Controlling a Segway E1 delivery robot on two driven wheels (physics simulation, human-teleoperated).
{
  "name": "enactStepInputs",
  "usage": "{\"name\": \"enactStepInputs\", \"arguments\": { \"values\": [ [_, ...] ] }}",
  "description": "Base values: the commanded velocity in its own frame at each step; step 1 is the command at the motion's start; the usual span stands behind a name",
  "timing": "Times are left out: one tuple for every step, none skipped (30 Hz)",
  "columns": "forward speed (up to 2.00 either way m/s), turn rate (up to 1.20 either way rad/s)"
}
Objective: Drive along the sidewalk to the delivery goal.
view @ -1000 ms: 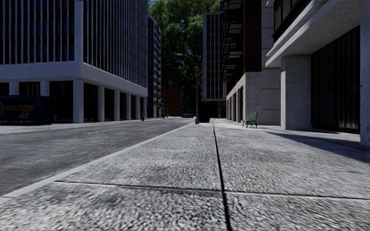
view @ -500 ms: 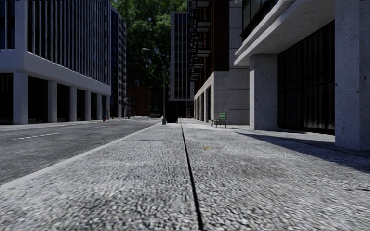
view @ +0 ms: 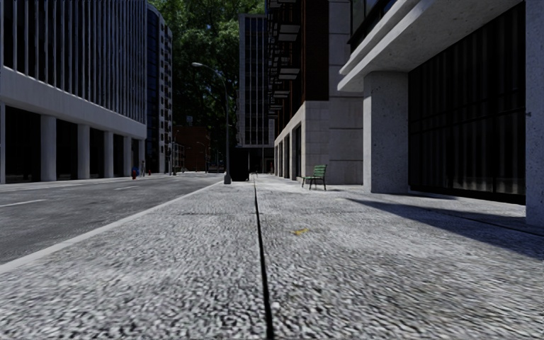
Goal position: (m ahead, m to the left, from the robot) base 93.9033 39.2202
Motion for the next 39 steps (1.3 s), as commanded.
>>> {"name": "enactStepInputs", "arguments": {
  "values": [
    [2.0,0.0],
    [2.0,0.0],
    [2.0,0.0],
    [2.0,0.0],
    [2.0,0.0],
    [2.0,0.0],
    [2.0,0.0],
    [2.0,0.0],
    [2.0,0.0],
    [2.0,0.0],
    [2.0,0.0],
    [2.0,0.0],
    [2.0,0.0],
    [2.0,0.0],
    [2.0,0.0],
    [2.0,0.0],
    [2.0,0.0],
    [2.0,0.0],
    [2.0,0.0],
    [2.0,0.0],
    [2.0,0.0],
    [2.0,0.0],
    [2.0,0.0],
    [2.0,0.0],
    [2.0,0.0],
    [2.0,0.0],
    [2.0,0.0],
    [2.0,0.0],
    [2.0,0.0],
    [2.0,0.0],
    [2.0,0.0],
    [2.0,0.0],
    [2.0,0.0],
    [2.0,0.0],
    [2.0,0.0],
    [2.0,0.0],
    [2.0,0.0],
    [2.0,0.0],
    [2.0,0.0]
  ]
}}
